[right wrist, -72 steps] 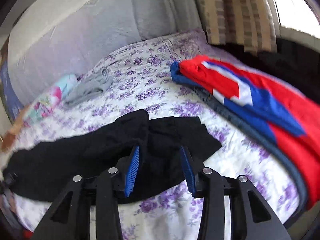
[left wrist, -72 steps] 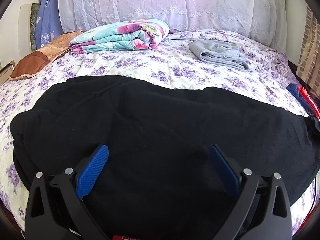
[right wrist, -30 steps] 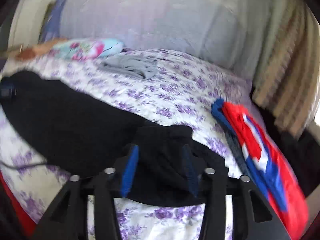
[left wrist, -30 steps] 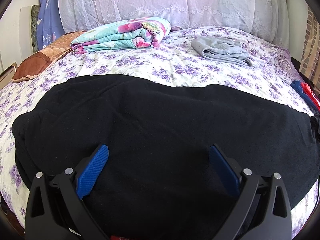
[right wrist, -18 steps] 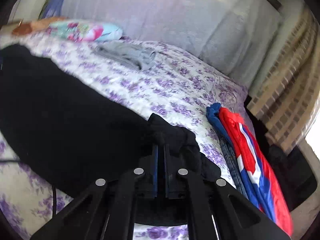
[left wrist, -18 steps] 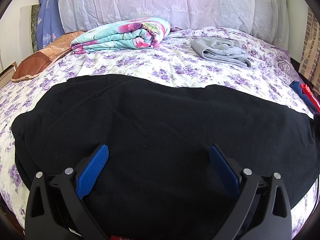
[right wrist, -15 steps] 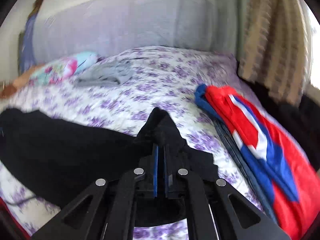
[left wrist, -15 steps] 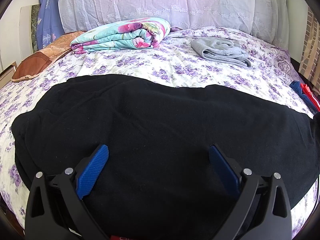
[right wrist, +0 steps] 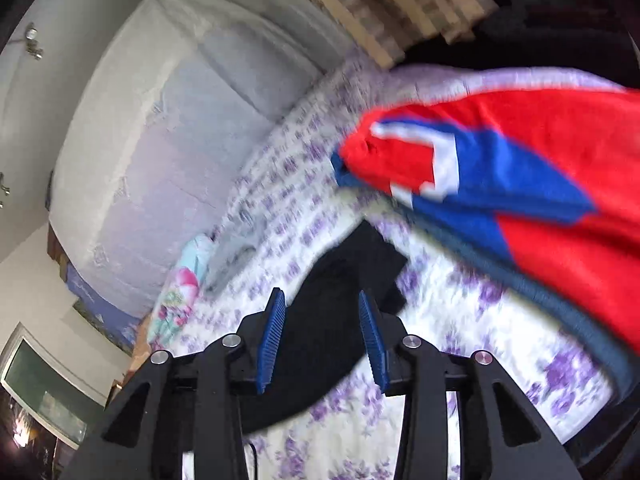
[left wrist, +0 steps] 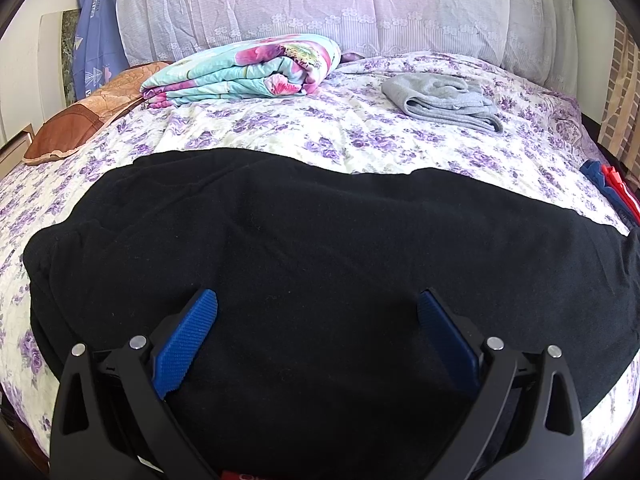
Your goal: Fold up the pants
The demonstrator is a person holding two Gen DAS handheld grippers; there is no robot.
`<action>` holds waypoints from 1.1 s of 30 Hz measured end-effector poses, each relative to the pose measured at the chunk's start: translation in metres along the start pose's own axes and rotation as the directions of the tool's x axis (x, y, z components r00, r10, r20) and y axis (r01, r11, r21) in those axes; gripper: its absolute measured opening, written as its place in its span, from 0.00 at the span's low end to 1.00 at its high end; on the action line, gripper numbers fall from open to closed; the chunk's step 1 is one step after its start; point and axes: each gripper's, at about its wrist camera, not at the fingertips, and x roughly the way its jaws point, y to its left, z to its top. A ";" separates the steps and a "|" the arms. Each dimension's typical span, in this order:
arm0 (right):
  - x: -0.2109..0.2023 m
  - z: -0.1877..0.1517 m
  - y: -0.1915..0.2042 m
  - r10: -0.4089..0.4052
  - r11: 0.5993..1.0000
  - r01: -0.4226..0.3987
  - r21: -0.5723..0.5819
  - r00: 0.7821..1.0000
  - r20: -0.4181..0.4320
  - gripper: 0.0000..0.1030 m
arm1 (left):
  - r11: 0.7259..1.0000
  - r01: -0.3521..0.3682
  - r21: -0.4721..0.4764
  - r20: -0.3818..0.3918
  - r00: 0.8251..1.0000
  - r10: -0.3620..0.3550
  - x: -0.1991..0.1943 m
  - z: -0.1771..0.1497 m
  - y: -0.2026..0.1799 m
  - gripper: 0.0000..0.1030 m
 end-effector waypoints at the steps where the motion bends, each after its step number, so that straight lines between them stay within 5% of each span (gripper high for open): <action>1: -0.016 0.011 0.003 0.013 1.000 -0.013 -0.003 0.998 0.057 0.51 | 1.000 0.000 0.000 0.000 1.000 0.000 0.000 0.000 0.000 0.95; 3: -0.053 0.032 0.002 -0.052 0.999 0.053 0.000 0.983 0.174 0.59 | 1.000 0.001 -0.002 0.002 1.000 -0.001 0.000 0.000 0.000 0.95; 5: -0.069 0.037 0.004 -0.142 0.987 0.152 -0.044 0.974 0.176 0.65 | 1.000 0.007 -0.008 0.007 1.000 -0.007 -0.001 -0.001 0.002 0.95; 8: -0.032 0.007 0.006 -0.150 0.982 0.142 -0.125 0.987 -0.056 0.67 | 1.000 0.008 -0.014 0.008 1.000 -0.008 -0.001 0.000 0.002 0.95; 10: 0.006 -0.019 0.001 -0.110 0.991 0.093 -0.091 0.975 -0.195 0.66 | 1.000 0.006 -0.013 0.007 1.000 -0.006 -0.001 0.000 0.002 0.95; 13: 0.049 -0.048 -0.009 -0.031 0.999 0.037 0.013 0.957 -0.288 0.62 | 1.000 0.007 -0.013 0.008 1.000 -0.007 -0.001 0.000 0.002 0.95; 17: 0.058 -0.056 -0.017 0.005 0.991 0.027 0.130 0.970 -0.243 0.61 | 1.000 0.004 -0.012 0.009 1.000 -0.004 -0.001 0.000 0.001 0.95; 26: 0.089 -0.043 -0.021 0.020 0.984 0.018 0.176 0.977 -0.213 0.61 | 1.000 0.002 -0.012 0.009 1.000 -0.002 0.000 0.000 0.002 0.95; 30: 0.097 -0.037 -0.020 0.032 0.987 -0.008 0.161 0.989 -0.144 0.13 | 1.000 -0.013 -0.023 0.011 1.000 0.014 -0.003 0.001 0.002 0.95; 33: 0.086 -0.023 -0.013 0.068 0.990 -0.059 0.125 0.995 -0.067 0.12 | 0.998 -0.029 -0.052 0.021 0.999 0.030 -0.010 0.003 0.003 0.95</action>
